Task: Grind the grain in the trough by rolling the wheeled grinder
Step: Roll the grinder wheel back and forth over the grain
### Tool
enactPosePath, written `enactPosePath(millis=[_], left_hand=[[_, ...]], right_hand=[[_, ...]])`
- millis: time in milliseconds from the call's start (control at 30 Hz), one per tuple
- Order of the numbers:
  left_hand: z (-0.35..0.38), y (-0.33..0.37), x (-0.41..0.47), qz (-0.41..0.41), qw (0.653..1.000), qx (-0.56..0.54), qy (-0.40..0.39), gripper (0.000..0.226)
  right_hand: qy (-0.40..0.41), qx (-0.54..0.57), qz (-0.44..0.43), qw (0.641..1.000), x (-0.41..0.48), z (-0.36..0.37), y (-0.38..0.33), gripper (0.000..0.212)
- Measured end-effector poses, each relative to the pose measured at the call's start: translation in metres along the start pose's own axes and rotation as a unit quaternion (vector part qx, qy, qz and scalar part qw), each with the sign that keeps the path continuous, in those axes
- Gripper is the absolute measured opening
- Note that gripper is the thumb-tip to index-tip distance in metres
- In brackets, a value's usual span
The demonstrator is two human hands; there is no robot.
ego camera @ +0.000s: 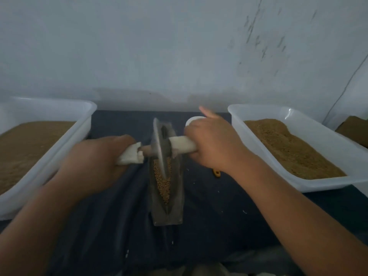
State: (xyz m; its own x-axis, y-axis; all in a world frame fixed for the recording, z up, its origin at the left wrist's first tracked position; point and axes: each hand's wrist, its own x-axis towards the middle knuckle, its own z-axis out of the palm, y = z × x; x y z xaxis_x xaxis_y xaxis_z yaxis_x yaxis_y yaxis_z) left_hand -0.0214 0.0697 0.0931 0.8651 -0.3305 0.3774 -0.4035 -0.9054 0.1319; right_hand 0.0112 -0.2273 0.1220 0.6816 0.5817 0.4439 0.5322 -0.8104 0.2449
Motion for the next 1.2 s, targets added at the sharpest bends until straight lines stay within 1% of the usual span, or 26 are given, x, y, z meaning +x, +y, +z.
enactPosePath(millis=[33, 67, 100, 200, 300, 467, 533, 600, 633, 700, 767, 900, 967, 1033, 1100, 1200], left_hand=[[0.002, 0.000, 0.001, 0.005, 1.000, -0.006, -0.023, 0.018], [0.005, -0.002, 0.001, 0.011, 0.999, 0.000, -0.042, 0.017], [0.008, -0.003, 0.001, 0.016, 0.998, 0.012, -0.056, 0.016], [0.021, -0.005, 0.000, 0.030, 0.994, 0.062, -0.085, 0.019], [0.028, -0.002, 0.002, 0.033, 0.990, 0.078, -0.109, 0.021], [0.028, 0.003, 0.005, -0.010, 0.982, 0.125, -0.141, 0.019], [0.032, 0.006, 0.007, -0.018, 0.980, 0.158, -0.123, 0.017], [0.035, 0.008, 0.012, -0.034, 0.974, 0.185, -0.123, 0.026], [0.036, 0.008, 0.015, -0.051, 0.971, 0.184, -0.141, 0.029], [0.041, 0.007, 0.020, -0.089, 0.970, 0.160, -0.161, 0.028], [0.046, 0.004, 0.020, -0.108, 0.972, 0.153, -0.145, 0.025], [0.062, -0.001, 0.030, -0.096, 0.976, 0.168, -0.101, 0.023], [0.068, -0.006, 0.049, -0.098, 0.977, 0.172, -0.085, 0.023], [0.070, -0.009, 0.069, -0.103, 0.977, 0.172, -0.068, 0.027], [0.071, -0.010, 0.079, -0.103, 0.978, 0.170, -0.063, 0.026], [0.068, -0.008, 0.068, -0.092, 0.979, 0.167, -0.076, 0.020]], right_hand=[[-0.057, 0.019, 0.024, 0.998, -0.006, 0.005, -0.002, 0.022], [-0.097, 0.030, 0.043, 0.994, -0.013, 0.013, -0.005, 0.024], [-0.116, 0.033, 0.049, 0.992, -0.019, 0.021, -0.008, 0.024], [-0.129, 0.032, 0.047, 0.990, -0.033, 0.040, -0.012, 0.022], [-0.138, 0.044, 0.055, 0.988, -0.040, 0.046, -0.007, 0.023], [-0.169, 0.045, 0.113, 0.978, -0.058, 0.041, 0.006, 0.027], [-0.160, 0.040, 0.118, 0.979, -0.062, 0.038, 0.005, 0.032], [-0.144, 0.039, 0.111, 0.983, -0.059, 0.039, 0.001, 0.034], [-0.141, 0.042, 0.109, 0.983, -0.055, 0.040, -0.001, 0.033], [-0.135, 0.039, 0.107, 0.984, -0.049, 0.043, -0.003, 0.026], [-0.118, 0.021, 0.116, 0.986, -0.044, 0.051, -0.003, 0.021], [-0.102, -0.027, 0.165, 0.981, -0.030, 0.079, 0.006, 0.025], [-0.110, -0.028, 0.194, 0.974, -0.013, 0.093, 0.014, 0.023], [-0.126, -0.019, 0.219, 0.967, 0.004, 0.101, 0.019, 0.025], [-0.130, -0.018, 0.222, 0.966, 0.010, 0.104, 0.023, 0.031], [-0.119, -0.044, 0.183, 0.975, -0.006, 0.097, 0.022, 0.033]])
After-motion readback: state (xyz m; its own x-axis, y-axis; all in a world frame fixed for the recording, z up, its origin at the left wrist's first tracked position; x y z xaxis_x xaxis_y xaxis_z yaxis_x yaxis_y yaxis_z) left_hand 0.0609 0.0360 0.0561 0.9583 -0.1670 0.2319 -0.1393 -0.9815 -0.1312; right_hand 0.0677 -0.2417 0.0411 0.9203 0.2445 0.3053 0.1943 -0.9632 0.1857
